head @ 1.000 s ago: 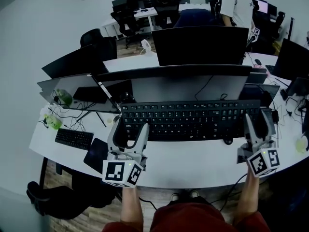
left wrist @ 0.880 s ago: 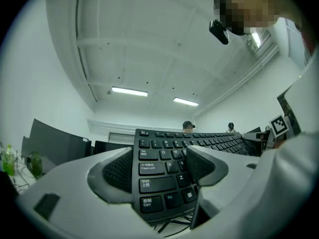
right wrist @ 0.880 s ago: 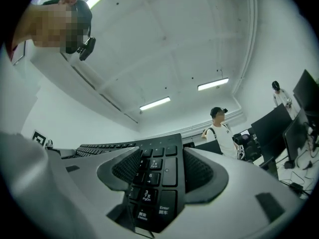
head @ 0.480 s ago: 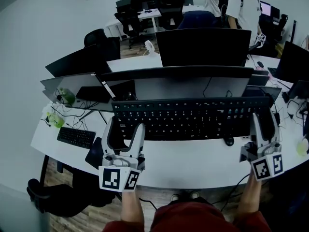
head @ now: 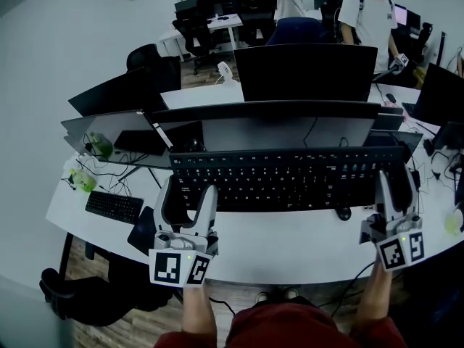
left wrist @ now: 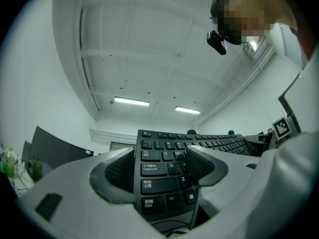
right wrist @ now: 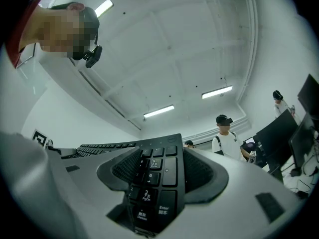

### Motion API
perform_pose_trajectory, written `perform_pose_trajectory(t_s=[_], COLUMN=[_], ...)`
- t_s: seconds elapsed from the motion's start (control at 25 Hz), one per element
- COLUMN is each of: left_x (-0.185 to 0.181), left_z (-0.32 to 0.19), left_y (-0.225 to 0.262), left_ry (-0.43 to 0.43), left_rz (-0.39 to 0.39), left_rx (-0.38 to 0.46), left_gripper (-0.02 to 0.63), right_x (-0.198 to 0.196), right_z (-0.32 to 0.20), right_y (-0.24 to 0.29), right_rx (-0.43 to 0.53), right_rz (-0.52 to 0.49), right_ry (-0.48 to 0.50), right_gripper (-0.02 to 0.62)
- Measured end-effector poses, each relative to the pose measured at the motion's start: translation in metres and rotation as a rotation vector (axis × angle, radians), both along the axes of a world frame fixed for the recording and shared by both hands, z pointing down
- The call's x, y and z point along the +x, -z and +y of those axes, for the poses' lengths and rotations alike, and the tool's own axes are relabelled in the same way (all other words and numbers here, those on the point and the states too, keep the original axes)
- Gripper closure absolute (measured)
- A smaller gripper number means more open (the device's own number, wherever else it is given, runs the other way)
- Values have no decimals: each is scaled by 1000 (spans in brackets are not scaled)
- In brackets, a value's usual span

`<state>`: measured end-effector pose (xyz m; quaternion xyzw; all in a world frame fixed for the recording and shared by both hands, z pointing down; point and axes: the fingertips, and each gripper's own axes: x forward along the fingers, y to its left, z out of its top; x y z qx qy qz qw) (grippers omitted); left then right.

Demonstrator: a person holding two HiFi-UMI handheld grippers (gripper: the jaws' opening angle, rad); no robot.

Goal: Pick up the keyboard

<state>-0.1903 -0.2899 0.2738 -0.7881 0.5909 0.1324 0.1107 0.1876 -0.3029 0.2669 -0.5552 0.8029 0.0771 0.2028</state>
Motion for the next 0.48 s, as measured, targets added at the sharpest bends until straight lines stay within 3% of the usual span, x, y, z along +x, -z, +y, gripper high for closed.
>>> perform_pose_trajectory(t_s=[0.48], left_x=[0], left_z=[-1], left_y=[1], left_ry=[-3], left_rz=[0], left_rx=[7], left_gripper=[285], right_x=[0], right_z=[1], right_y=[1], right_rx=[8], right_rz=[-1], right_ry=[-3], right_gripper=[341])
